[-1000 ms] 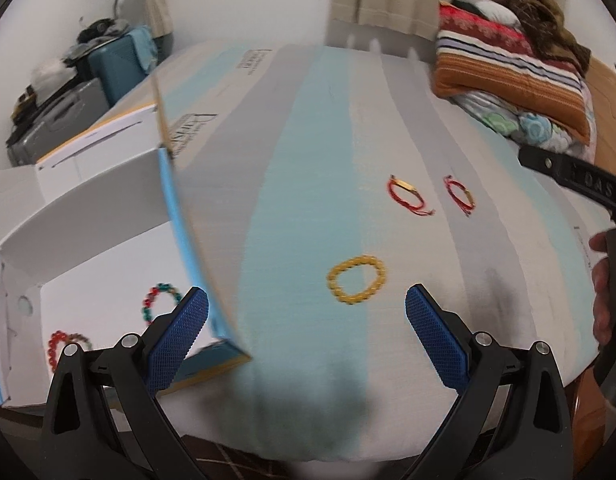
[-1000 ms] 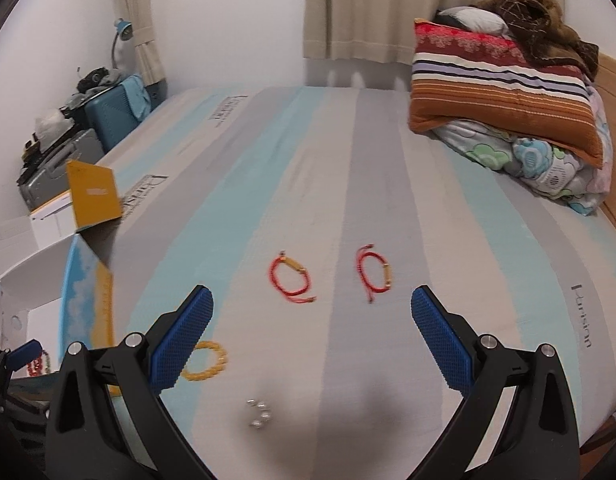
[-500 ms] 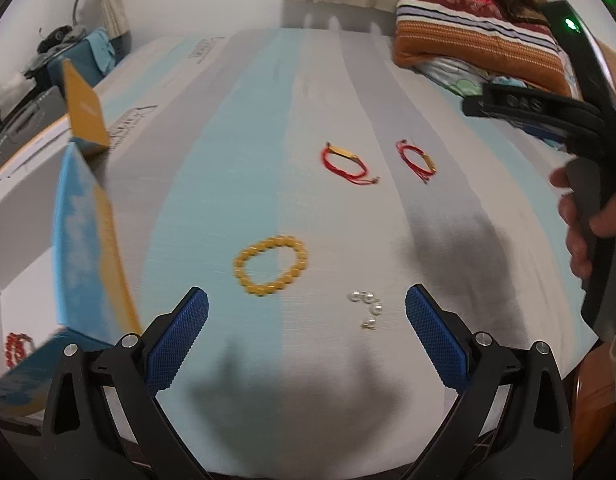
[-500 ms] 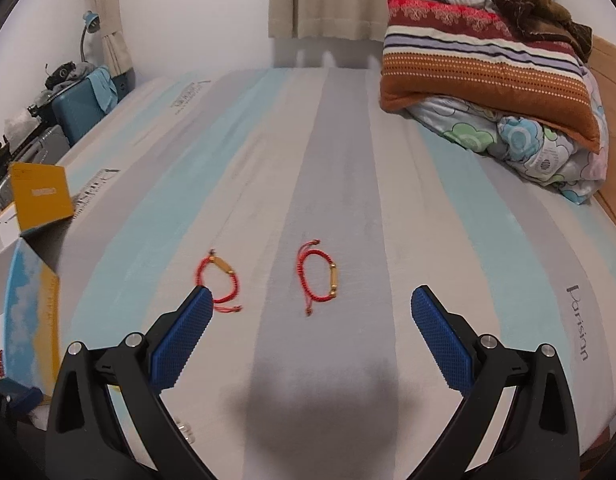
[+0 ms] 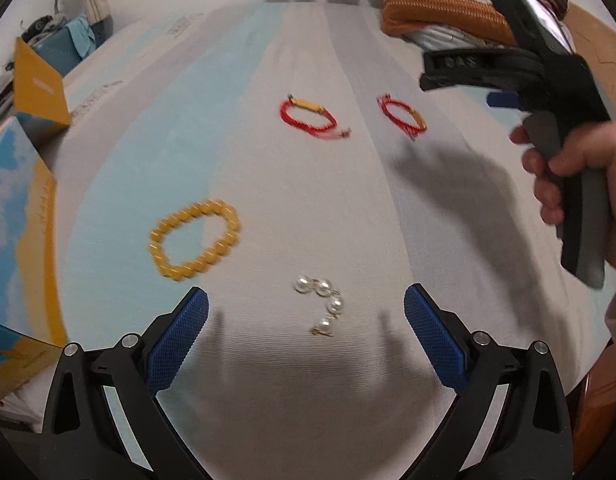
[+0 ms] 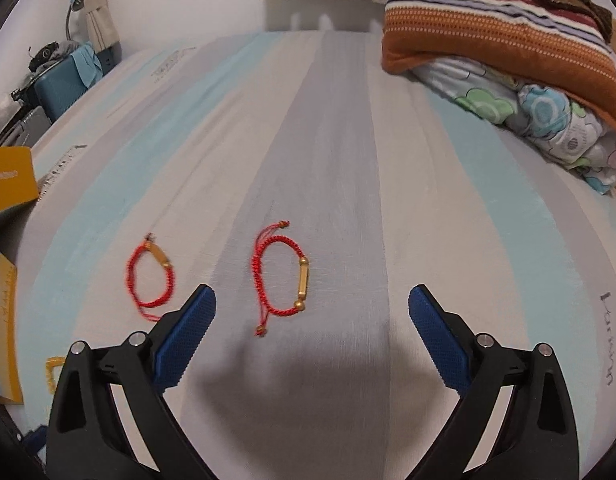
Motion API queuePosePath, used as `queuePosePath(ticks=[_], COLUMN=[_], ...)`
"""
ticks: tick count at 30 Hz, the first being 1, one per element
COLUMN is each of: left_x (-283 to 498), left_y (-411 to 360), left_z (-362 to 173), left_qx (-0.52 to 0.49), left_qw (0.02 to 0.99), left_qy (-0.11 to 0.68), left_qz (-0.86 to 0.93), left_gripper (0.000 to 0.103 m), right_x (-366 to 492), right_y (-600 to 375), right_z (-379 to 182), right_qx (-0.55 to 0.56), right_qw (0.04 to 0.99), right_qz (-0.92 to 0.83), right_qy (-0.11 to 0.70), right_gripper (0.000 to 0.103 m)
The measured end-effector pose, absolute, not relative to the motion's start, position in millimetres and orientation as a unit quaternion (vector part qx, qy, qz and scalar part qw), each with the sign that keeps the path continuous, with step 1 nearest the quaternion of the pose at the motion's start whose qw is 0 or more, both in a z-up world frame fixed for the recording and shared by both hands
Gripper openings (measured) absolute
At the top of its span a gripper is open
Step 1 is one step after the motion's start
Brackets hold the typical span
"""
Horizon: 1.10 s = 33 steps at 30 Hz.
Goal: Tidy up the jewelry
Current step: 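Grasp the pearl charms with the left tool while the right tool grasps a red cord bracelet, then lift and carry the pearls and red cord bracelet over the white box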
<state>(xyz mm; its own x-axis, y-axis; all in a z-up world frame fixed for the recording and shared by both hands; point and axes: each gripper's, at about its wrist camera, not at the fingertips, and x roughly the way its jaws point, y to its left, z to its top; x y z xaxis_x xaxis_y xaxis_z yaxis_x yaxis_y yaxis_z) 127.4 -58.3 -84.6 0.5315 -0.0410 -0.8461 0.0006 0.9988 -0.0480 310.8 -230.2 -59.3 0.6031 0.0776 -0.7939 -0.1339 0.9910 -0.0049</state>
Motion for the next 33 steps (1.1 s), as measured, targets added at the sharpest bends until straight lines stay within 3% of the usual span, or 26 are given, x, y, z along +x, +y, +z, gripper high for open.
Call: queuePosePath(ticks=[16, 19, 24, 27, 29, 33], left_x=[137.4, 137.4, 138.8, 138.7, 139.1, 140.3], left_y=[-59.6, -58.1, -56.0, -55.3, -52.9, -49.7], left_z=[-118.8, -117.8, -116.7, -115.1, -114.0, -111.4], left_qx=[-0.006, -0.005, 0.005, 0.009, 0.005, -0.003], left_qw=[0.875, 0.876, 0.874, 0.873, 0.871, 0.869], left_qy=[0.484, 0.482, 0.485, 0.487, 0.491, 0.496], left_qz=[0.010, 0.012, 0.013, 0.008, 0.006, 0.003], left_gripper=[0.066, 0.056, 0.039, 0.023, 0.010, 0.010], right_x=[361.5, 365.4, 366.3, 365.2, 364.9, 362.6], right_y=[-233.0, -231.5, -223.0, -219.7, -218.9, -215.7], right_z=[-117.6, -119.5, -120.3, -120.4, -120.2, -116.8], right_qx=[-0.034, -0.032, -0.047, -0.052, -0.051, -0.055], right_qw=[0.872, 0.871, 0.867, 0.865, 0.864, 0.865], right_qz=[0.074, 0.081, 0.097, 0.102, 0.103, 0.098], right_qy=[0.482, 0.484, 0.487, 0.489, 0.490, 0.489], right_gripper=[0.065, 0.056, 0.026, 0.014, 0.009, 0.007])
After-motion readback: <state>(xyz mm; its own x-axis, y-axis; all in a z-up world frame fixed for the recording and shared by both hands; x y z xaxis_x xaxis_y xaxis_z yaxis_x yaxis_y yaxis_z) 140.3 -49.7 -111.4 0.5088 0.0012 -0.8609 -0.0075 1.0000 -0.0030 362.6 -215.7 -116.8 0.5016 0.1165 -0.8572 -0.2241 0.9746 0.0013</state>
